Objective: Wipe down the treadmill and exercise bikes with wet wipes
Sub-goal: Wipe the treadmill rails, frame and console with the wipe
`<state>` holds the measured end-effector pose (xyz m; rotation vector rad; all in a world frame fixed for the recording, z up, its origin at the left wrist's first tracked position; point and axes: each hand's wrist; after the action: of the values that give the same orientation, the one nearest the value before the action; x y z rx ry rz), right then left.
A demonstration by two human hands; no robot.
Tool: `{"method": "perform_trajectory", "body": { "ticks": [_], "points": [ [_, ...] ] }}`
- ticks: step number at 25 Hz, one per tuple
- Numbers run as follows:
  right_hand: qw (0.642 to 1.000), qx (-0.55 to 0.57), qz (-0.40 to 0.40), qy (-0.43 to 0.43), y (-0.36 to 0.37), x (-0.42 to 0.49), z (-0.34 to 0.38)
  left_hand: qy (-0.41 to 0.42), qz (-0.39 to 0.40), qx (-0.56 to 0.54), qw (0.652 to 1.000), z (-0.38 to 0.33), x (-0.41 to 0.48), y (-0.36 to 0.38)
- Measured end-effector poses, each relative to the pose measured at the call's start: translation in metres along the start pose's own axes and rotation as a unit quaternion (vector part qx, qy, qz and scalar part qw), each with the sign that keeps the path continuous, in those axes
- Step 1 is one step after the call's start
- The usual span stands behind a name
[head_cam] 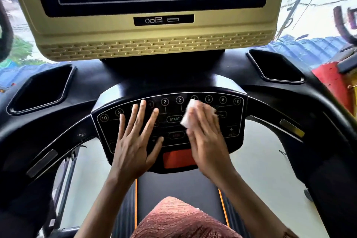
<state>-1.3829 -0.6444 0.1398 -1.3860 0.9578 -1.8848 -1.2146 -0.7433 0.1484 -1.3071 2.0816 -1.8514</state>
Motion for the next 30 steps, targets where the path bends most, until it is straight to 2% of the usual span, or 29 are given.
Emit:
{"method": "perform_trajectory", "body": {
  "ticks": [2,3,8,12,14,16,19,25,28,30],
  "points": [
    [0.996,-0.004,0.018,-0.091,0.000,0.027,0.003,0.005,-0.001,-0.002,1.000,-0.004,0.004,0.002],
    [0.995,-0.019,0.014,-0.095,-0.001,0.039,-0.005,0.005,-0.002,-0.003,1.000,-0.005,0.006,0.003],
    [0.991,-0.070,-0.031,0.106,-0.007,0.014,-0.054,0.022,0.008,-0.019,1.000,-0.022,0.012,0.009],
    [0.998,-0.018,0.015,0.065,-0.011,-0.048,-0.038,0.030,0.005,-0.027,0.999,-0.028,0.012,0.014],
    [0.998,-0.020,0.011,0.059,-0.012,-0.039,-0.044,0.030,0.002,-0.028,0.999,-0.030,0.013,0.016],
    [0.993,-0.034,-0.001,0.111,-0.012,-0.005,-0.057,0.032,0.000,-0.026,0.999,-0.031,0.014,0.018],
    [0.983,0.004,-0.014,0.182,-0.010,0.027,-0.072,0.027,0.000,-0.022,0.999,-0.031,0.013,0.020],
    [0.982,0.068,0.009,0.178,-0.014,-0.070,-0.032,0.028,-0.006,-0.033,0.999,-0.030,0.013,0.020],
    [0.985,0.051,0.016,0.162,-0.012,-0.037,-0.048,0.030,-0.007,-0.037,0.999,-0.029,0.013,0.020],
    [0.982,0.042,-0.001,0.184,-0.012,-0.001,-0.064,0.034,-0.005,-0.036,0.999,-0.029,0.013,0.020]
  ]
}}
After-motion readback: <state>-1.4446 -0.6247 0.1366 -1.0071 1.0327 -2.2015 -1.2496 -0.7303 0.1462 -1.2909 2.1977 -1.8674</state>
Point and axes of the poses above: each hand's wrist, its own x-axis towards the middle knuckle, its own y-axis out of the palm, z = x × y, and after that the axes turned 9 degrees about -x, right-handed
